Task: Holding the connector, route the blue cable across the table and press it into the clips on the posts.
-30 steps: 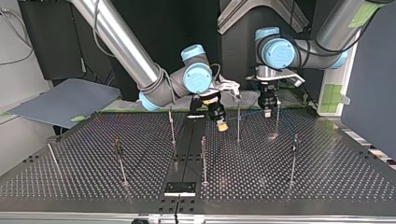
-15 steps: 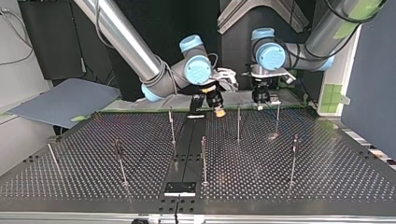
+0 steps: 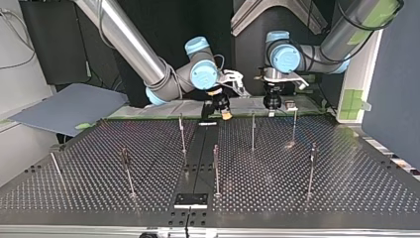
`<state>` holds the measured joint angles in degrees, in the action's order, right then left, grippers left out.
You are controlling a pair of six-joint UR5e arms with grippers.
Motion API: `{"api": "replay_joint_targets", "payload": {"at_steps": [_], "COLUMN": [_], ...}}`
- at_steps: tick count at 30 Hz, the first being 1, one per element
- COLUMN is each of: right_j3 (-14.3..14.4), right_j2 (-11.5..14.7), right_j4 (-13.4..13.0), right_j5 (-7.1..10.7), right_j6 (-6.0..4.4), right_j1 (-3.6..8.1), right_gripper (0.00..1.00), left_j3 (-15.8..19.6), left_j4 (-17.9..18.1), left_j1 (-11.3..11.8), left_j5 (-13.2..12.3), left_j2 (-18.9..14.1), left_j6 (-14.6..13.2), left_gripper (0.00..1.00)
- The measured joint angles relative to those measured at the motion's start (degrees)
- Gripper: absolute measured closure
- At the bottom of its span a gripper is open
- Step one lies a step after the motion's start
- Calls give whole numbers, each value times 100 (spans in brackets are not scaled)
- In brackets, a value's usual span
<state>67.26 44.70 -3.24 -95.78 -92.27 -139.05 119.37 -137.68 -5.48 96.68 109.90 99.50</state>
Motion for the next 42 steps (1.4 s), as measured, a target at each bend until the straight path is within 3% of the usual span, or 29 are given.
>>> {"api": "replay_joint_targets", "payload": {"at_steps": [7,17,24,31,42], "right_j3": [2,2,2,-3,-130], "right_j2": [-4,-13,-13,-14,-13], "right_j4": [-45,-164,-228,-331,-351], "right_j5": [113,169,222,284,302], "right_j6": [-21,-66,-70,-71,-73], "right_j1": [144,332,415,496,672], "right_gripper": [100,100,100,100,100], "left_j3": [-129,-376,-575,-872,-1362], "left_j4": [232,97,21,-190,-604], "left_j1": [25,90,166,202,320], "left_j5": [-49,-78,-263,-471,-509], "left_j2": [265,296,306,511,964], "left_j6": [31,39,113,198,231], "left_gripper": [100,100,100,100,100]}}
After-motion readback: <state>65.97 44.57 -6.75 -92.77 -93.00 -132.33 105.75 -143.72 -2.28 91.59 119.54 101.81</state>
